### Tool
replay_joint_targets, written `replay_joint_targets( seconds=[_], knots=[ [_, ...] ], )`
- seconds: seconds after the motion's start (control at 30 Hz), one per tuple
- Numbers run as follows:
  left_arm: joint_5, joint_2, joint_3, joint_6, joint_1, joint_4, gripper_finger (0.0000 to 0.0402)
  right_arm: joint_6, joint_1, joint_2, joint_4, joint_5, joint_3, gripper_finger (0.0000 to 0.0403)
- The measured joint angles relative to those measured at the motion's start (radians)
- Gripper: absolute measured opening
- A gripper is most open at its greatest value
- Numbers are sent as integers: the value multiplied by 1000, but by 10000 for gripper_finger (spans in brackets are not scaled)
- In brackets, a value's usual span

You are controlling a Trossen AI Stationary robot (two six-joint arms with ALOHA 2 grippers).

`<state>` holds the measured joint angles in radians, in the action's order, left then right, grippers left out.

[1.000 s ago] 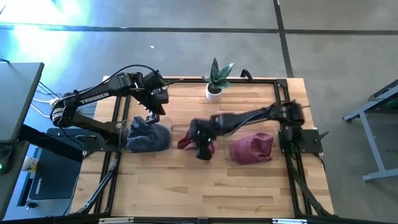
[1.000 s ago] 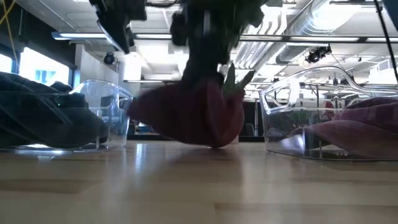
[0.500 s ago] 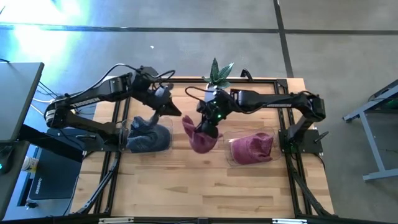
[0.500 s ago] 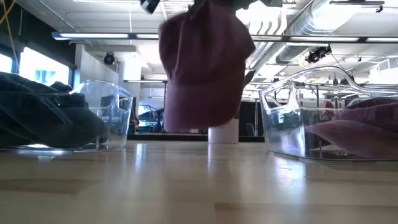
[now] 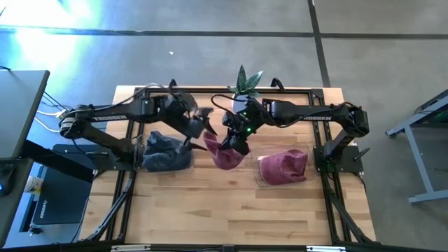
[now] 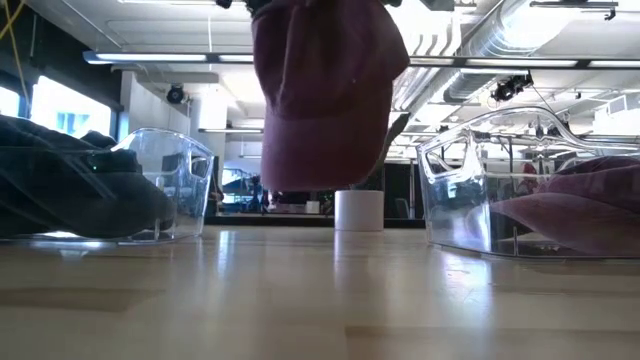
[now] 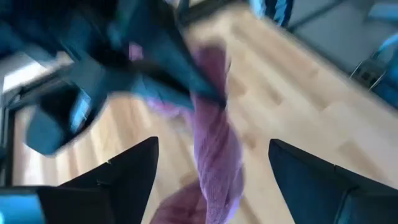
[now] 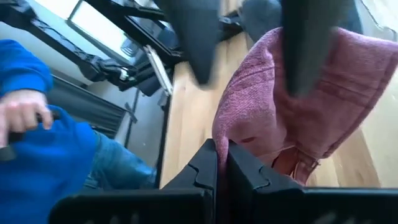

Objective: Pick & Place hat
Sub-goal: Put the red cap into the right transparent bin

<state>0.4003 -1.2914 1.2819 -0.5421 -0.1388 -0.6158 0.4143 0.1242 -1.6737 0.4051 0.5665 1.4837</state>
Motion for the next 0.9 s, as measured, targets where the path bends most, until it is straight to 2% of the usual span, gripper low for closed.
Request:
replay_joint_targets(
  seconds=[0.1,0.2,0.3,0.43,0.6,0.63,0.7,0.9],
  knots=[
    [-128,-17,-1,-27,40,-24,304,7,0,0,-28,18,0,10],
    [-226,-39,-1,-36,72,-31,288,10,0,0,-33,18,0,15],
    [-238,-53,-1,-29,96,-20,256,14,0,0,-33,18,0,18],
    [-226,-54,-1,16,117,-25,183,21,0,0,-33,18,0,17],
    [-200,-54,-1,26,113,-58,60,31,0,0,-34,16,0,26],
    [-197,-54,-1,27,113,-60,34,31,-1,0,-34,12,0,31],
    [-194,-54,-1,27,113,-62,11,34,-1,0,-33,4,0,49],
    [-193,-54,-1,49,113,-66,14,135,32,23,-25,48,1,146]
  ],
)
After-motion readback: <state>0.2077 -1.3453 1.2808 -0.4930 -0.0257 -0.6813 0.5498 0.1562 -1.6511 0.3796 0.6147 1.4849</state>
